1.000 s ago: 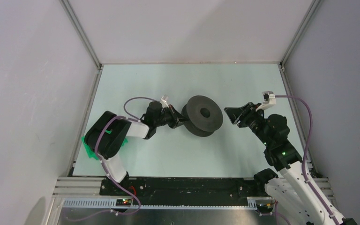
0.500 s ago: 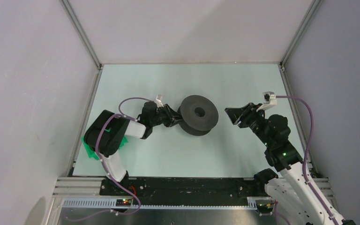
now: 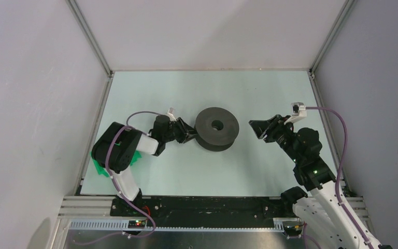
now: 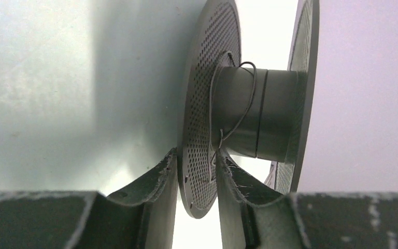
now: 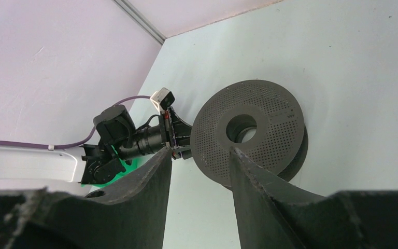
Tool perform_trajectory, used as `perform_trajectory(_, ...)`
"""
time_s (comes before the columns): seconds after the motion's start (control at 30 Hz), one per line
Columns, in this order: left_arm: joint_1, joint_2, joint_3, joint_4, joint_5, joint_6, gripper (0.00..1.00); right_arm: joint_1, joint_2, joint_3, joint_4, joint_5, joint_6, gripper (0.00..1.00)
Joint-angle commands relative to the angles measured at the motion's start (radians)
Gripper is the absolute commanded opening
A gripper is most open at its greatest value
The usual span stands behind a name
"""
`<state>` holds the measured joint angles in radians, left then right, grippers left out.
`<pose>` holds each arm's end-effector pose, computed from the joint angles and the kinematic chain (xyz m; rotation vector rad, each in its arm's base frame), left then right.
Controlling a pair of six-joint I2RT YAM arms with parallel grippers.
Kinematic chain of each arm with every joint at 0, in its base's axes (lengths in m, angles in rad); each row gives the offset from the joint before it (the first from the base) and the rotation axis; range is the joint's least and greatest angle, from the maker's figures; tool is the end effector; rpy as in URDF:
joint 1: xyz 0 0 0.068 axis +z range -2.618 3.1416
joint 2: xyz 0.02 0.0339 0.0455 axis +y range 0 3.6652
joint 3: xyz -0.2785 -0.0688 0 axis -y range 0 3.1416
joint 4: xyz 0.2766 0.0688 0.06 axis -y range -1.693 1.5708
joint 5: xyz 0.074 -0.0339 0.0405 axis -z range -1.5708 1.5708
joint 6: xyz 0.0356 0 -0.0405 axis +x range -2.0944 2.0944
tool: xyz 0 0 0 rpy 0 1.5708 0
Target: Wrap the cables
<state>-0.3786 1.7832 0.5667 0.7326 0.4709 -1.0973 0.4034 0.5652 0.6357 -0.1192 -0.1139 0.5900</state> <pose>0.2956 -0.1350 0.0979 -0.4926 2.2512 -1.3318 0.1508 0.0688 0.3367 0.0659 1.6870 0.8496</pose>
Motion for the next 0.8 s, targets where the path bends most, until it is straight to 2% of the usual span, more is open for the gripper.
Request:
perform_trajectory(0.0,0.015,-0.042,-0.016,0.023,-0.036,0.049,0.35,-0.004,-0.004,0.007,-0.005,-0.010,-0.010,0.49)
perform_trajectory(0.33,0.027,-0.103,-0.054,-0.030,-0.113,0.071,0.37,-0.005,0.011,0.008,-0.041,-0.001,-0.001,0.51)
perform_trajectory(0.57,0.038,-0.230,-0.084,-0.117,-0.214,0.119,0.39,-0.005,0.005,0.008,-0.067,0.006,0.019,0.54)
perform_trajectory(0.7,0.044,-0.412,-0.049,-0.320,-0.325,0.214,0.42,-0.006,-0.002,0.008,-0.121,-0.008,0.010,0.65)
perform_trajectory(0.77,0.044,-0.520,-0.009,-0.439,-0.375,0.279,0.45,-0.006,-0.011,0.008,-0.145,-0.014,-0.013,0.74)
